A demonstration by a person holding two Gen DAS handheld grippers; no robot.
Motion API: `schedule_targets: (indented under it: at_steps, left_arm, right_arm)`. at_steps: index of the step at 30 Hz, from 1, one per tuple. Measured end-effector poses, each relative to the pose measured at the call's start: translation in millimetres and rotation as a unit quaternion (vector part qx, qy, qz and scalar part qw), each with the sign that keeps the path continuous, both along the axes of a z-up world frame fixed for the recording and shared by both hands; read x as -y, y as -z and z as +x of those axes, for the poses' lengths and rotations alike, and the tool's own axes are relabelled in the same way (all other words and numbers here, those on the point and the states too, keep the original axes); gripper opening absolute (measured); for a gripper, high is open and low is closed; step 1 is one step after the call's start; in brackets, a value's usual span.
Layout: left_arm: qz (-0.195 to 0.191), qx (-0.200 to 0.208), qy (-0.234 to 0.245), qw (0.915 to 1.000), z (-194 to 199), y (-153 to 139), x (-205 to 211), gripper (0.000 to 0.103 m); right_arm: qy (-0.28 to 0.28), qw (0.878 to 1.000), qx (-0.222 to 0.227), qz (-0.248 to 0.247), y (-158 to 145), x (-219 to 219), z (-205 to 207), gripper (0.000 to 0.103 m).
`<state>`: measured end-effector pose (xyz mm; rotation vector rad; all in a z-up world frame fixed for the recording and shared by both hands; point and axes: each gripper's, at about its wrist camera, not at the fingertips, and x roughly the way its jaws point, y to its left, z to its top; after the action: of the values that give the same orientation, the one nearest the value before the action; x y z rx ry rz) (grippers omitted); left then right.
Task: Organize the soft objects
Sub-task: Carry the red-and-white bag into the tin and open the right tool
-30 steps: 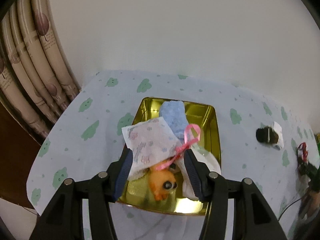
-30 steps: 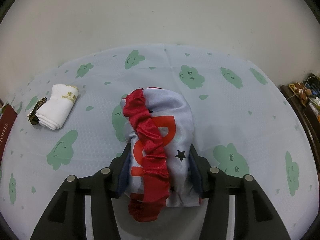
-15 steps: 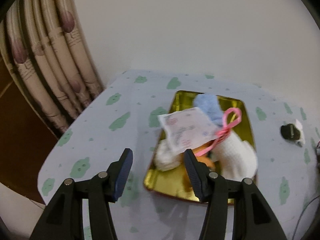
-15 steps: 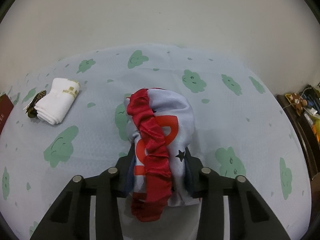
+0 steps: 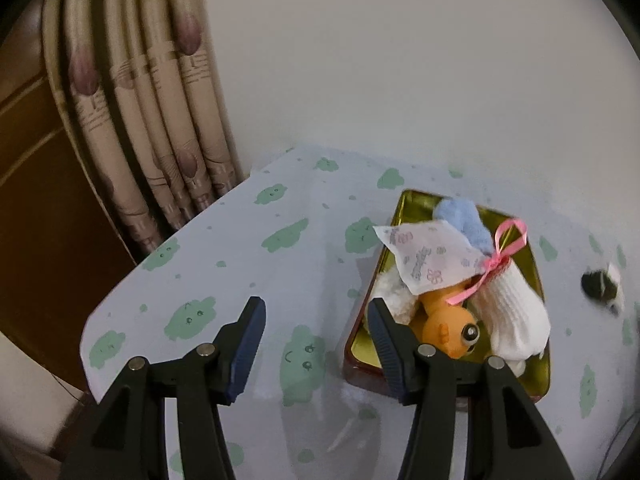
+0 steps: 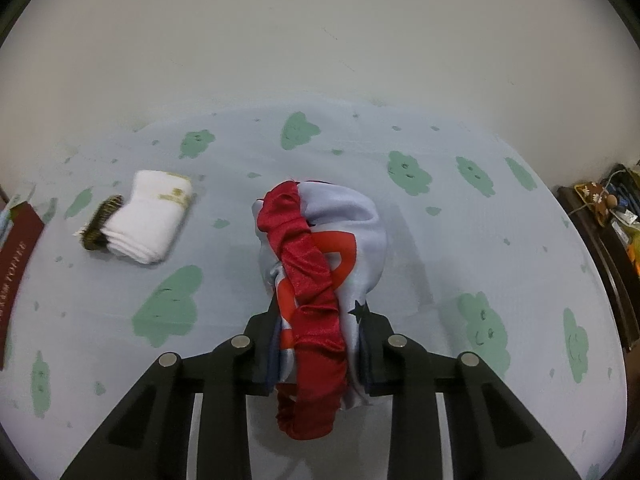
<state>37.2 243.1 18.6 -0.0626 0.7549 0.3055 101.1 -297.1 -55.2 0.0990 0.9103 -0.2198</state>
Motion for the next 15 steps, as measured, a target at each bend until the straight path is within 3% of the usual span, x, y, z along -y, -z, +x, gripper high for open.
schedule_targets:
  at_steps: [4,7,15]
  left_arm:
    - [-0.029,0.009,-0.017,0.9994,-3.3,-3.8,-12.3,0.054]
    - [-0.023,0.011,-0.032,0.9992,-3.8,-2.7,-19.7,0.054]
    - [-0.019,0.008,-0.056,0.9982,-5.7,0.0,-31.4,0.054]
  right_arm:
    - [-0.011,1.000,0.005,0.006,-6.0,-12.0,-1.2,0.027]
    - [-0.033,0.999,0.013,0.012,-19.5,-35.0,-0.6,0.027]
    - [-0.152,0.987,0.031,0.035,-51.5,-140.9,7.3,0.027]
